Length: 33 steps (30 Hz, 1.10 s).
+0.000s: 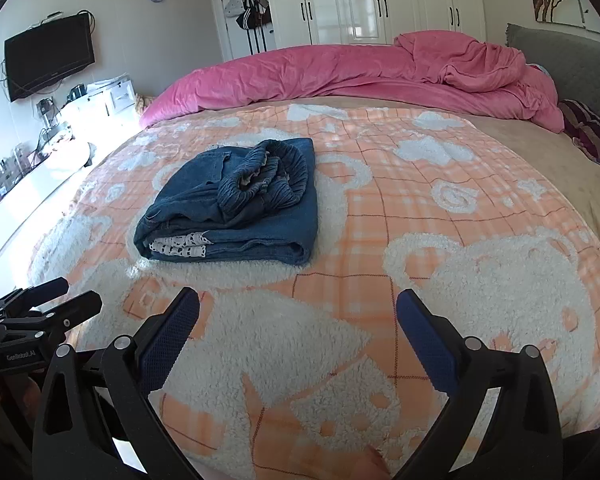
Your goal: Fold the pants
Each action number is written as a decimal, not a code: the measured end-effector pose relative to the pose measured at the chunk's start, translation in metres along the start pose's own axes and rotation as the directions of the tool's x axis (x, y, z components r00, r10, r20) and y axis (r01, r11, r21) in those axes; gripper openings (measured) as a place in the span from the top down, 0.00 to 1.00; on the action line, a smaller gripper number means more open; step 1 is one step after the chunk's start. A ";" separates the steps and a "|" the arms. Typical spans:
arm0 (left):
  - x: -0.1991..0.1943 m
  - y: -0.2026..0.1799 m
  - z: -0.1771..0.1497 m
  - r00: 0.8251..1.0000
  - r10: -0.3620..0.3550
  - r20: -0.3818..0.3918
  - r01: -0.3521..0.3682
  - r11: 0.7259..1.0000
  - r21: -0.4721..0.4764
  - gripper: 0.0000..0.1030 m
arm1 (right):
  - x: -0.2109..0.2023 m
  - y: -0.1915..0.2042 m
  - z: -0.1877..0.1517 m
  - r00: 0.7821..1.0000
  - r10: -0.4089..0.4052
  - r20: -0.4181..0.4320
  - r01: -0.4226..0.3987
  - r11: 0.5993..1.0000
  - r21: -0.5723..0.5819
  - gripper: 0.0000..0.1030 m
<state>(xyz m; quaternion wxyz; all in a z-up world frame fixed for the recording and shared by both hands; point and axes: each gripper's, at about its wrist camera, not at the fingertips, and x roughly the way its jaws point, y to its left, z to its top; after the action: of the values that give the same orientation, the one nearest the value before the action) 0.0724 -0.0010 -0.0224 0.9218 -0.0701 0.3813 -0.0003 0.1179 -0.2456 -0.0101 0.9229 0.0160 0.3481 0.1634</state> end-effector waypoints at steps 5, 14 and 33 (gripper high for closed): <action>-0.001 0.000 0.001 1.000 0.005 0.004 -0.005 1.000 0.000 0.09 | 0.000 0.001 -0.001 1.000 0.000 0.002 0.000 1.000 -0.008 0.04; -0.004 -0.001 0.001 1.000 0.011 0.007 -0.011 1.000 0.004 0.09 | 0.002 0.000 0.000 1.000 -0.007 -0.003 0.007 1.000 -0.010 0.04; -0.004 -0.001 0.002 0.999 0.039 -0.013 -0.039 0.999 0.002 0.09 | 0.003 0.000 -0.001 1.000 -0.014 -0.006 0.014 1.000 -0.015 0.04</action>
<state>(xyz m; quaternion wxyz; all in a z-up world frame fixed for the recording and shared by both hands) 0.0710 -0.0011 -0.0187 0.9192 -0.0617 0.3886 0.0169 0.1192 -0.2444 -0.0134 0.9232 0.0061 0.3496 0.1597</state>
